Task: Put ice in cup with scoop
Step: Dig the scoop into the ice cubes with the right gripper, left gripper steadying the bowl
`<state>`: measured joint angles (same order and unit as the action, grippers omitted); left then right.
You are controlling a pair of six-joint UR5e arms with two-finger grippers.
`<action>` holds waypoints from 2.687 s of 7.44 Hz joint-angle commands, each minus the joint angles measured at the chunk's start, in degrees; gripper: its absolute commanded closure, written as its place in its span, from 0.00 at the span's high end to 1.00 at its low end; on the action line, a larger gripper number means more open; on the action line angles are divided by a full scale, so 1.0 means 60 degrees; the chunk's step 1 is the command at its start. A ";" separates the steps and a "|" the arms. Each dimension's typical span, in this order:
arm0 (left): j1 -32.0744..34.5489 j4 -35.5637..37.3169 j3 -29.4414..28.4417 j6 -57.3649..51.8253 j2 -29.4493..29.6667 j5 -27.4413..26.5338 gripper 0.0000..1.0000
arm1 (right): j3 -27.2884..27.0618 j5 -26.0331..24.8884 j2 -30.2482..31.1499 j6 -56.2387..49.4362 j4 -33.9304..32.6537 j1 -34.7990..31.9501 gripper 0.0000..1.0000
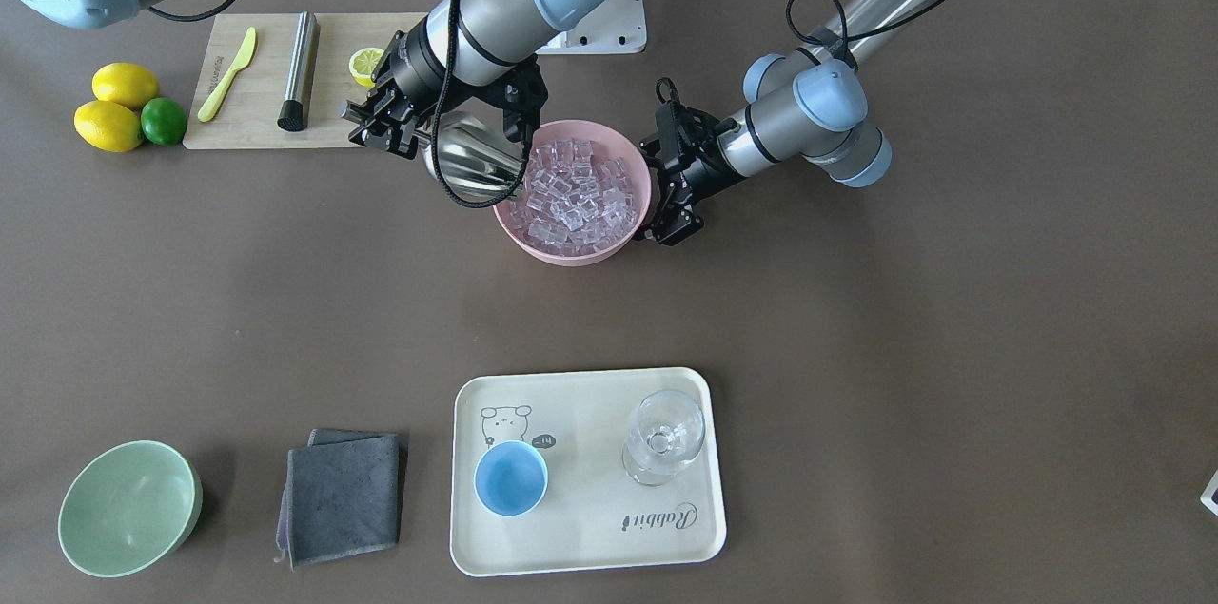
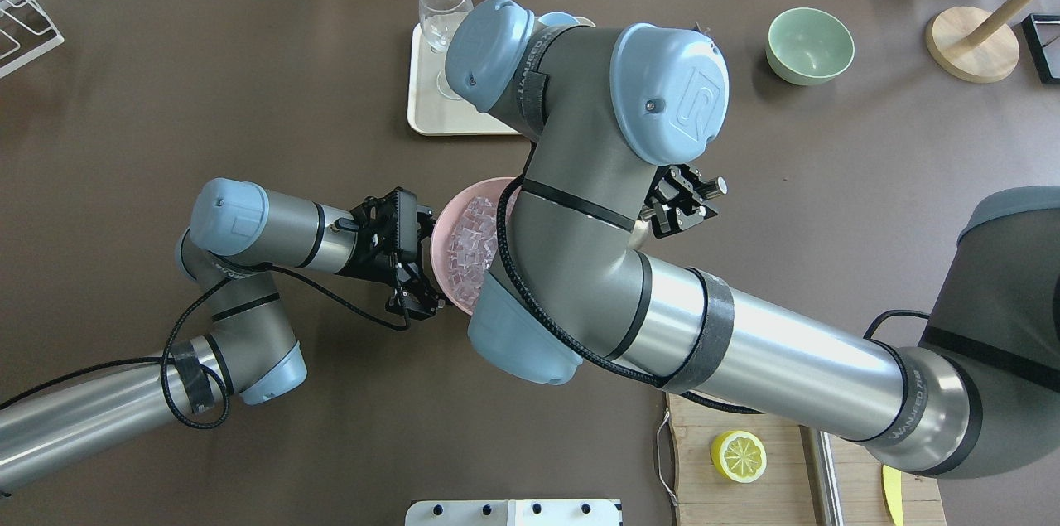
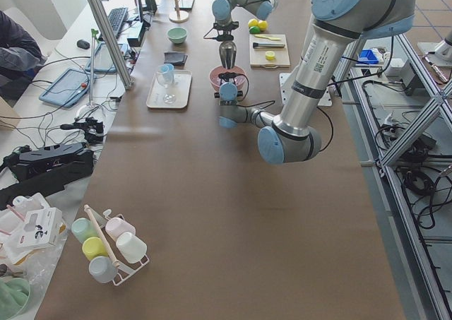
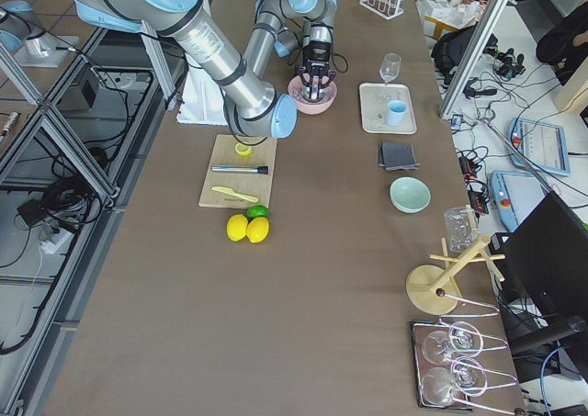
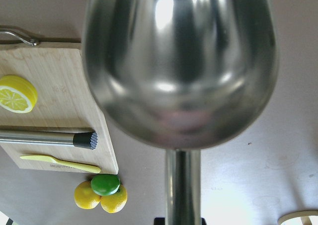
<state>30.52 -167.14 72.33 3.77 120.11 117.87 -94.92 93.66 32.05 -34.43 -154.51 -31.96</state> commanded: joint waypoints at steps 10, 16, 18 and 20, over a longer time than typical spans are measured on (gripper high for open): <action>0.0011 0.0185 0.0015 0.0030 0.0108 -0.0016 0.98 | 0.0541 -0.0317 0.0048 0.1373 0.0409 0.0610 0.00; 0.0011 0.0258 0.0015 0.0060 0.0123 -0.0002 0.98 | 0.0658 -0.0244 0.0370 0.2645 0.1859 0.0610 0.00; -0.0003 0.0317 0.0015 0.0060 0.0123 -0.0002 0.98 | 0.0629 -0.0171 0.0560 0.3347 0.2590 0.0610 0.00; -0.0003 0.0317 0.0015 0.0060 0.0123 -0.0002 0.98 | 0.0483 -0.0156 0.0678 0.3701 0.2840 0.0596 0.00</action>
<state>30.56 -165.29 72.42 4.13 120.87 117.85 -91.41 92.58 35.52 -14.43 -139.25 -28.31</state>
